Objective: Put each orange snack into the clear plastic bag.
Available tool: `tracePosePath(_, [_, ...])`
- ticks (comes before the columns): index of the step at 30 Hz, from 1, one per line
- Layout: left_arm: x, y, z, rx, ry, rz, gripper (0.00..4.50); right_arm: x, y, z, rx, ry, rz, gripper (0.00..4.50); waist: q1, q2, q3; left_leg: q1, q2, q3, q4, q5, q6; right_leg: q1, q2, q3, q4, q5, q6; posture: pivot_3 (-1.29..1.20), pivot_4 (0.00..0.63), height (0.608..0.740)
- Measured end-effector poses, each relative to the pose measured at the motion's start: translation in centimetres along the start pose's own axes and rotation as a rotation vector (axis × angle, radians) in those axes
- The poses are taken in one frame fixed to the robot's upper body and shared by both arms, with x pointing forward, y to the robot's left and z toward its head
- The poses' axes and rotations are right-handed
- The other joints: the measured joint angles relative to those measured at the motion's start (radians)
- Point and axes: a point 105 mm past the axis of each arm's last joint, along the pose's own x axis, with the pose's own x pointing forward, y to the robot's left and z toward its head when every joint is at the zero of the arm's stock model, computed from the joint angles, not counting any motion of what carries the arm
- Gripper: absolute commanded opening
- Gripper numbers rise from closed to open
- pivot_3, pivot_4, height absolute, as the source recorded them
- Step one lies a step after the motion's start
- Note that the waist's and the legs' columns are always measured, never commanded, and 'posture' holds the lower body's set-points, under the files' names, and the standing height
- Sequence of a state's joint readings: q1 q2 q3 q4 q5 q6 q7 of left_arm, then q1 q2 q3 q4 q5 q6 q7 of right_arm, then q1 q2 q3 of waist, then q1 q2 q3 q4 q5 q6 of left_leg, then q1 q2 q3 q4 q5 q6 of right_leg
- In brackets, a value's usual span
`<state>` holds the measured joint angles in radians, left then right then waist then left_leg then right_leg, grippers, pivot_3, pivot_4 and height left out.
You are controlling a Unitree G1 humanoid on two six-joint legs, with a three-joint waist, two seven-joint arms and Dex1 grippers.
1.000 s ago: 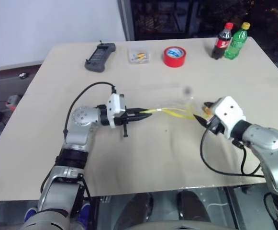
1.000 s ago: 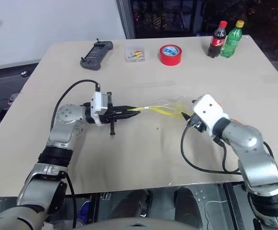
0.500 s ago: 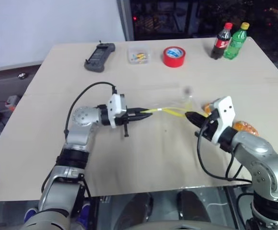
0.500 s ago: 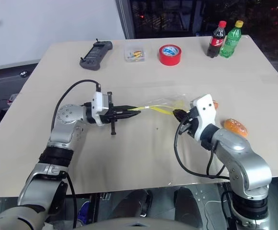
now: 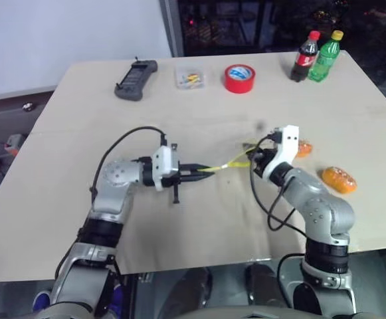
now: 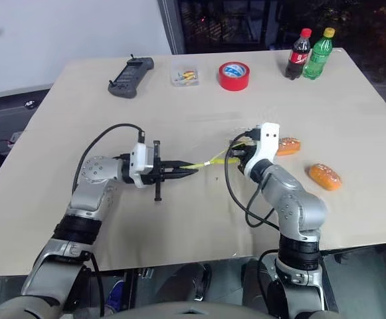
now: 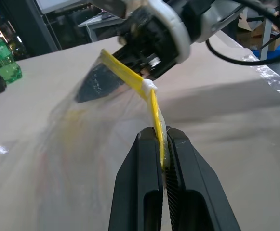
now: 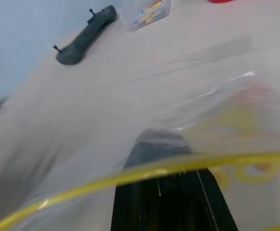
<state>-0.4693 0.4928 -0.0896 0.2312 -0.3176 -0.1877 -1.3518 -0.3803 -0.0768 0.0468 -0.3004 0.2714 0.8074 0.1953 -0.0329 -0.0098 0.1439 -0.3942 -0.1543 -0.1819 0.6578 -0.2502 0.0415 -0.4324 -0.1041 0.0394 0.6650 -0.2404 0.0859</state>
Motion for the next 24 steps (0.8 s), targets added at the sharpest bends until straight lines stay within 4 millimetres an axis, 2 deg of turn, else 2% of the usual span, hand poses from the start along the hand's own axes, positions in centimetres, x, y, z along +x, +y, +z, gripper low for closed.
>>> tracePosePath(5, [-0.2, 0.9, 0.0, 0.036, 0.019, -0.008, 0.00, 0.2, 0.7, -2.0, -0.737, -0.005, 0.095, 0.04, -0.006, 0.000, 0.000, 0.000, 0.000, -0.001, 0.001, 0.000, 0.000, 0.000, 0.001, -0.002, 0.000, 0.000, 0.000, 0.00, 0.150, 0.740])
tracePosePath(8, [-0.3, 1.5, 0.3, 0.072, 0.028, -0.012, 0.00, 0.1, 0.3, -2.9, -0.961, -0.013, 0.128, 0.04, -0.011, 0.000, 0.000, 0.000, 0.001, 0.000, 0.002, 0.000, 0.000, 0.001, 0.000, 0.000, 0.001, 0.000, 0.000, 0.00, 0.150, 0.740])
tracePosePath(11, [-0.4, 1.5, 0.2, 0.086, 0.031, -0.013, 0.00, 0.1, -0.2, -2.9, -1.087, -0.027, 0.126, 0.04, -0.011, 0.000, 0.000, 0.000, 0.001, 0.000, 0.002, 0.000, 0.000, 0.001, 0.001, 0.000, 0.001, 0.000, 0.000, 0.00, 0.150, 0.740])
tracePosePath(14, [-0.4, 1.5, 0.1, 0.104, 0.044, -0.012, 0.00, 0.3, -0.3, -2.6, -1.159, -0.045, 0.117, 0.65, -0.008, 0.000, 0.000, 0.000, 0.001, 0.000, 0.002, 0.000, 0.000, 0.001, 0.001, 0.000, 0.001, 0.000, 0.000, 0.00, 0.150, 0.740])
tracePosePath(19, [-0.5, 1.6, -0.3, 0.114, 0.061, 0.025, 0.00, 0.4, -1.0, -2.0, -1.262, -0.041, 0.070, 3.05, -0.006, 0.000, 0.000, 0.000, 0.001, 0.000, 0.002, 0.000, 0.000, 0.001, 0.001, 0.001, 0.001, 0.000, 0.000, 0.00, 0.150, 0.740])
tracePosePath(20, [-0.5, 1.7, -0.4, 0.111, 0.067, 0.043, 0.00, 0.3, -1.4, -1.8, -1.281, -0.035, 0.055, 3.65, -0.005, 0.000, 0.000, 0.000, 0.001, 0.000, 0.002, 0.000, 0.000, 0.001, 0.001, 0.001, 0.001, 0.000, 0.000, 0.00, 0.150, 0.740])
tracePosePath(22, [-0.2, 1.8, -0.6, 0.109, 0.070, 0.061, 0.00, 0.3, -1.2, -1.6, -1.294, -0.043, 0.061, 4.47, -0.005, 0.000, 0.000, 0.000, 0.001, 0.000, 0.002, 0.000, 0.000, 0.001, 0.001, 0.001, 0.001, 0.000, 0.000, 0.00, 0.150, 0.740])
tracePosePath(24, [0.2, 1.9, -0.7, 0.105, 0.074, 0.079, 0.00, 0.3, -1.0, -1.5, -1.307, -0.051, 0.073, 4.47, -0.005, -0.001, 0.000, 0.000, 0.001, 0.000, 0.002, 0.000, 0.000, 0.001, 0.001, 0.001, 0.001, 0.000, 0.000, 0.00, 0.150, 0.740])
